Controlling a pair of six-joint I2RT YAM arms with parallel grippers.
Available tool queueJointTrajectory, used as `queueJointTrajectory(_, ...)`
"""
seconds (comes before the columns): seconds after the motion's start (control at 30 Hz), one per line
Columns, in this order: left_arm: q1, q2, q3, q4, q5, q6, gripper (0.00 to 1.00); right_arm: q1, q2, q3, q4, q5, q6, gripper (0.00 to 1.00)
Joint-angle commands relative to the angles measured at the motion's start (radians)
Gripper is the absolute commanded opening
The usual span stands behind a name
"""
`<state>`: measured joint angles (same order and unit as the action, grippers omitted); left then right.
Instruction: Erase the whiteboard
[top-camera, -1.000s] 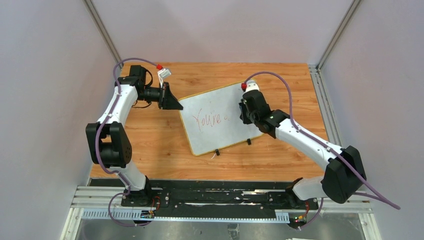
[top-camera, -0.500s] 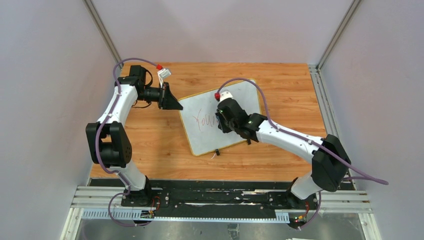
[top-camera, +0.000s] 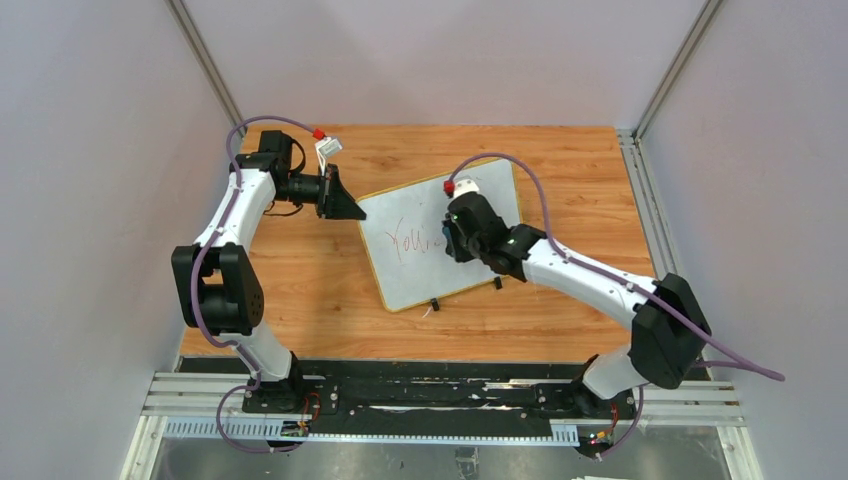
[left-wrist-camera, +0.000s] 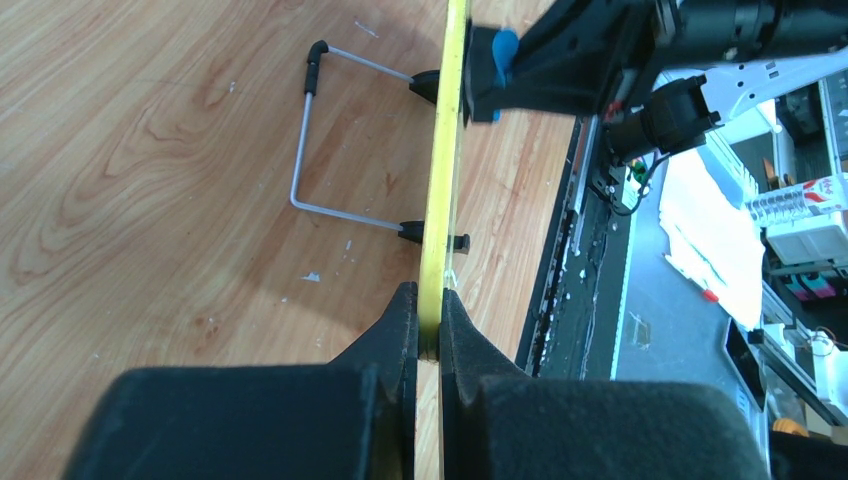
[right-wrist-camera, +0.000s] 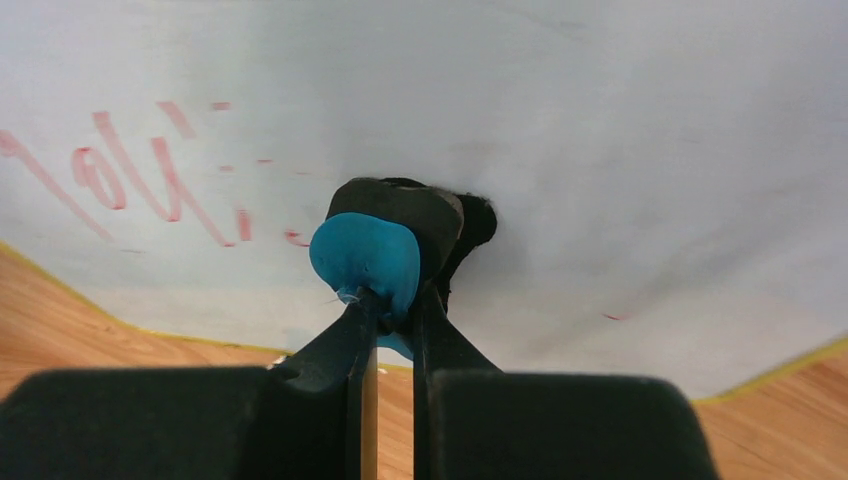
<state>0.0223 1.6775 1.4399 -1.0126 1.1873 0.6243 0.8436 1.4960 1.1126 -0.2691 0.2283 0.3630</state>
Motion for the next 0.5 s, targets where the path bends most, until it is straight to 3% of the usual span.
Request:
queueJointTrajectory(0.0, -0.019, 0.014, -0.008, -0.03, -0.078, 0.066, 0.0, -0.111, -0.079, -0.055, -0.053, 0.071, -0.005, 0.01)
queueJointTrajectory(0.23, -0.021, 0.013, -0.007, -0.032, -0.078, 0.064, 0.0, -0.188, -0.139, -0.11, -0.059, 0.052, -0.043, 0.01)
queueJointTrajectory(0.47, -0.022, 0.009, -0.01, -0.031, -0.082, 0.061, 0.0, -0.126, -0.062, -0.071, -0.013, -0.016, -0.025, 0.01)
